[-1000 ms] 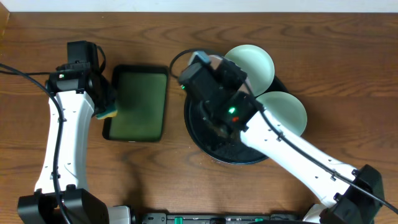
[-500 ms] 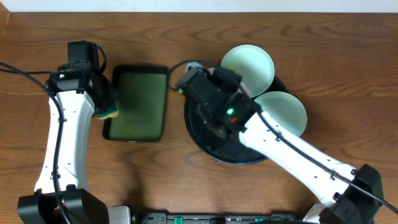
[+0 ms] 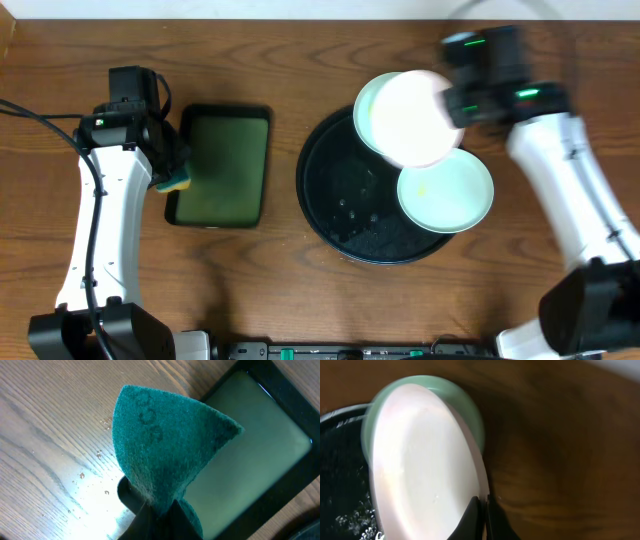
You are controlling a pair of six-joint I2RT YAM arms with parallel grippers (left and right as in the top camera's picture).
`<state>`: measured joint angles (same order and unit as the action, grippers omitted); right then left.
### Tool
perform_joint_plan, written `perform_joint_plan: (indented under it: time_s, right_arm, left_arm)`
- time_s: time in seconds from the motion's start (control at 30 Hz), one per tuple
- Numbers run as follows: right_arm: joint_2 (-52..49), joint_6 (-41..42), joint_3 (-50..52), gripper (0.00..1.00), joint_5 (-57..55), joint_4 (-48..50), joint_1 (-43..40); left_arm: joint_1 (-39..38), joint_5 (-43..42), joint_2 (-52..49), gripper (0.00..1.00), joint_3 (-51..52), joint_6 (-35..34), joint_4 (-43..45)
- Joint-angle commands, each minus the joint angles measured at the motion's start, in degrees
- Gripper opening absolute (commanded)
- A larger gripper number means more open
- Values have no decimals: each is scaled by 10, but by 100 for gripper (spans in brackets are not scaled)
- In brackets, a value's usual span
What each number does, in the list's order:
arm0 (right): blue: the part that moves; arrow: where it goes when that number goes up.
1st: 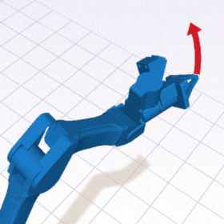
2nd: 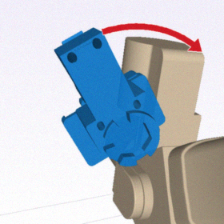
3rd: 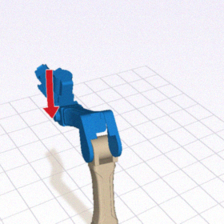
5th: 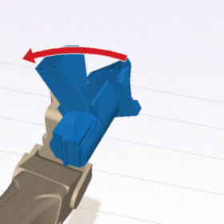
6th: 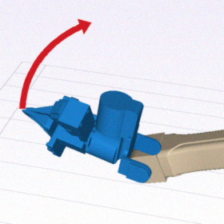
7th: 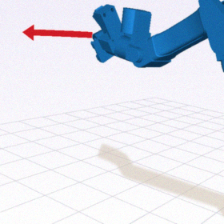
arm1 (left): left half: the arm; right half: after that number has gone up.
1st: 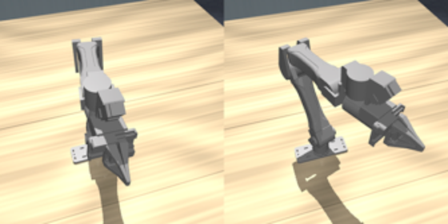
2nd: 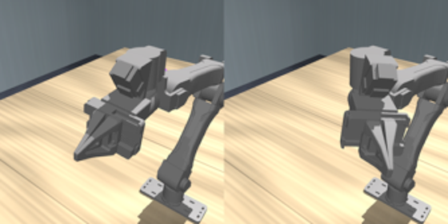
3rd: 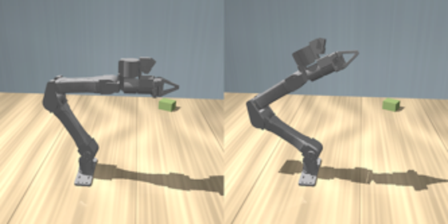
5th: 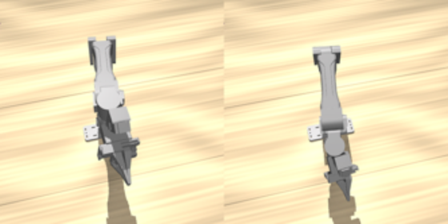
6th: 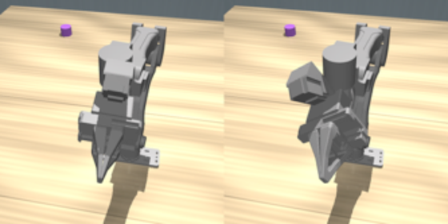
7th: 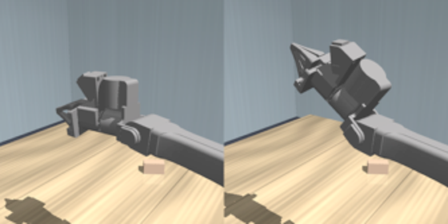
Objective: Clean dirty plates on tray and stack at the side
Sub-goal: 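Lift the pink plate with the right gripper and place it at the right side, then reach the right gripper to the rim of a green plate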
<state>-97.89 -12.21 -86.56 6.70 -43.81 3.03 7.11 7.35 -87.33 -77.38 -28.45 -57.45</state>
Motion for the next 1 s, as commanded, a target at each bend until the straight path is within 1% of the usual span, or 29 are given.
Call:
perform_joint_plan:
  time_s: [0.0, 0.1, 0.27, 0.37, 0.43, 0.57, 0.6, 0.77, 0.83, 0.9, 0.97]
  right_arm:
    - [-28, 50, -7, 1, 208, -3, -100]
    - [-64, 64, -7, 1, 210, -4, -178]
    - [-121, 64, -7, 1, 210, 5, -248]
    - [-146, 65, -7, 1, 210, 24, -273]
    - [-154, 80, -7, 1, 210, 37, -285]
    - [-149, 90, -7, 2, 233, 44, -288]
    - [-148, 89, -7, 4, 252, 46, -285]
    - [-146, 90, -7, 22, 356, 50, -254]
    - [-146, 89, -7, 27, 349, 51, -226]
    - [-148, 90, -7, 33, 312, 59, -192]
    - [-153, 90, -7, 44, 249, 73, -151]
  left_arm:
    - [2, 0, -3, 7, 3, 4, -2]
    - [2, -5, -3, 8, 3, 4, -2]
    - [2, -6, -3, 7, 3, 4, -1]
    - [2, -6, -3, 8, 3, 4, -2]
    - [2, -6, -3, 7, 3, 4, -2]
    - [2, -6, -3, 7, 3, 4, -1]
    - [2, -6, -3, 8, 3, 4, -1]
    - [2, -8, -3, 8, 3, 3, 4]
    - [2, -15, -3, 7, 3, 3, 7]
    - [2, -29, -3, 8, 3, 3, 10]
    - [2, -38, -3, 7, 3, 3, 11]
